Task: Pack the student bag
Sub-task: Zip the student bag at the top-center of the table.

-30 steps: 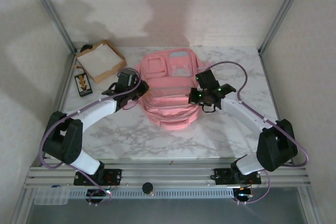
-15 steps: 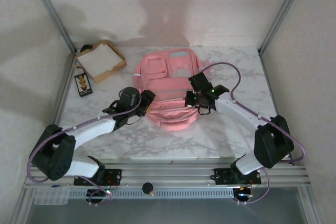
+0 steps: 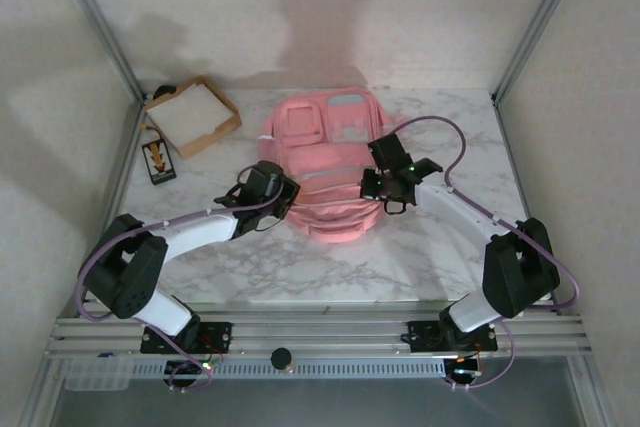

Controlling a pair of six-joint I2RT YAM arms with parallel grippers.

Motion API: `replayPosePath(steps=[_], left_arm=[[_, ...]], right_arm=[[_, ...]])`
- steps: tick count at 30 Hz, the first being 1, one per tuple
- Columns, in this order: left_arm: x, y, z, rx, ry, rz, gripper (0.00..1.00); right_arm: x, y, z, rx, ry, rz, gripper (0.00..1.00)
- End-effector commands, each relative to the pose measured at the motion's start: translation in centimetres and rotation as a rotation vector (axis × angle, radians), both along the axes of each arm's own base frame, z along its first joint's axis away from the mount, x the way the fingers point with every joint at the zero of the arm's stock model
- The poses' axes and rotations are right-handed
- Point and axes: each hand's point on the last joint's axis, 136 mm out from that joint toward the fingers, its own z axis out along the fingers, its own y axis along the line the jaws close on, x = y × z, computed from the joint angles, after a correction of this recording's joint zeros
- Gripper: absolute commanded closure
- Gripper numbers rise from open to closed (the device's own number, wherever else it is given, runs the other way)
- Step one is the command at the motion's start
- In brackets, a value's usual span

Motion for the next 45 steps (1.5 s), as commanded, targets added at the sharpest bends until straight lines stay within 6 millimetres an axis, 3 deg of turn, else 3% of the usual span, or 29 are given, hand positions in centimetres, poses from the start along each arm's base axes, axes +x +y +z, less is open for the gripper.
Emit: replayPosePath(steps=[1, 13, 20, 24, 29, 32, 34, 38, 41, 45], left_arm=[[1.5, 5.1, -0.9, 0.165, 0.003, 0.147, 1.0], [1.1, 12.1, -3.2, 0.365, 0.073, 0.127, 1.0], [2.1, 12.1, -2.6, 0.41, 0.059, 0.054, 1.0], [3.0, 12.2, -2.0, 0.462, 0.059, 0.03, 1.0], [4.0, 11.9, -1.6, 0.49, 0.057, -0.002, 1.0], [4.4, 12.1, -1.1, 0.521, 0.047, -0.015, 1.0], [4.6, 12.9, -0.6, 0.545, 0.047, -0.012, 1.0], [5.2, 14.4, 0.3, 0.559, 0.03, 0.002, 1.0], [5.9, 14.6, 0.7, 0.551, 0.018, -0.025, 1.0], [6.3, 13.9, 1.3, 0.533, -0.01, -0.054, 1.0]], right_arm=[[2.5, -3.9, -0.2, -0.095, -0.021, -0.066, 1.0], [9.2, -6.5, 0.8, -0.136, -0.054, -0.094, 1.0], [12.2, -5.7, 0.2, -0.113, -0.056, -0.093, 1.0], [12.2, -7.3, -0.2, -0.176, -0.051, -0.143, 0.97], [11.6, -5.0, 1.7, -0.051, -0.112, -0.05, 0.86], [10.5, -4.5, 2.8, -0.021, -0.13, 0.002, 0.68], [9.5, -3.8, 3.3, 0.016, -0.129, 0.045, 0.68], [8.6, -4.9, 3.9, -0.014, -0.142, 0.012, 0.63], [8.2, -3.7, 4.8, 0.053, -0.171, 0.063, 0.61], [7.5, -1.9, 4.4, 0.087, -0.168, 0.106, 0.6]])
